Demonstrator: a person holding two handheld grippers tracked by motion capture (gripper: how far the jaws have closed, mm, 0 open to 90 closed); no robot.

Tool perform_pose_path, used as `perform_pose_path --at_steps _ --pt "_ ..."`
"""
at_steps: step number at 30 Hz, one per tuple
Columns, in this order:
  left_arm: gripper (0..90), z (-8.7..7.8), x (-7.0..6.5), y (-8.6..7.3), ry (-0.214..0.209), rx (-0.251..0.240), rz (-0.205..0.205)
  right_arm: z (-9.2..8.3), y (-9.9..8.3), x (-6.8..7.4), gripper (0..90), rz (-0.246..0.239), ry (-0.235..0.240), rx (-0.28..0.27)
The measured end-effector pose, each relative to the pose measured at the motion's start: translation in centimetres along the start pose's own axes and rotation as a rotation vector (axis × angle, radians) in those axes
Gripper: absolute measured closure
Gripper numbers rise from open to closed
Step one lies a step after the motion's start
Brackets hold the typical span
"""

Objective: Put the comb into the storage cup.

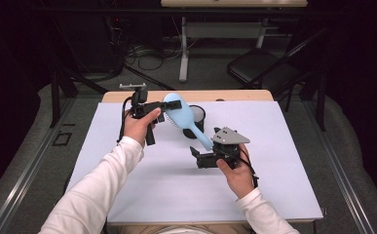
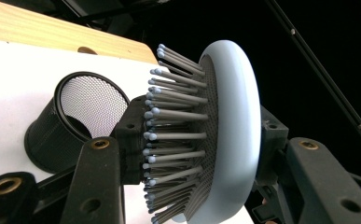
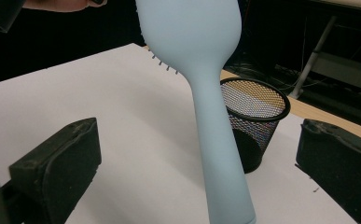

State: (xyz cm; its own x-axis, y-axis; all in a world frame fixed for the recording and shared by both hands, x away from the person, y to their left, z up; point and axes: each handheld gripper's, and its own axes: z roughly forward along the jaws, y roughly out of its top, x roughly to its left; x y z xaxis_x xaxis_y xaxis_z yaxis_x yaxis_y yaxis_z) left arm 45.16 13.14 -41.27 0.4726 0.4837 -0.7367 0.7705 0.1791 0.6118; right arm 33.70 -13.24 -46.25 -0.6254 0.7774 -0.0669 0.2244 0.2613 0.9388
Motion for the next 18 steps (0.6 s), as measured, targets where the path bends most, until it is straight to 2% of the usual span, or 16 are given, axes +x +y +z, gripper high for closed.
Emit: perform_pose_path --at_steps 16,18 --pt "50.4 -1.0 -1.2 0.9 0.039 -0.053 0.098 -0.2 0.0 -0.2 0.0 0.004 -0.004 -0.002" --pt "50.4 -1.0 -1.3 1.0 0.037 -0.058 0.099 -0.2 0.0 -0.2 0.0 0.005 -0.003 -0.002"
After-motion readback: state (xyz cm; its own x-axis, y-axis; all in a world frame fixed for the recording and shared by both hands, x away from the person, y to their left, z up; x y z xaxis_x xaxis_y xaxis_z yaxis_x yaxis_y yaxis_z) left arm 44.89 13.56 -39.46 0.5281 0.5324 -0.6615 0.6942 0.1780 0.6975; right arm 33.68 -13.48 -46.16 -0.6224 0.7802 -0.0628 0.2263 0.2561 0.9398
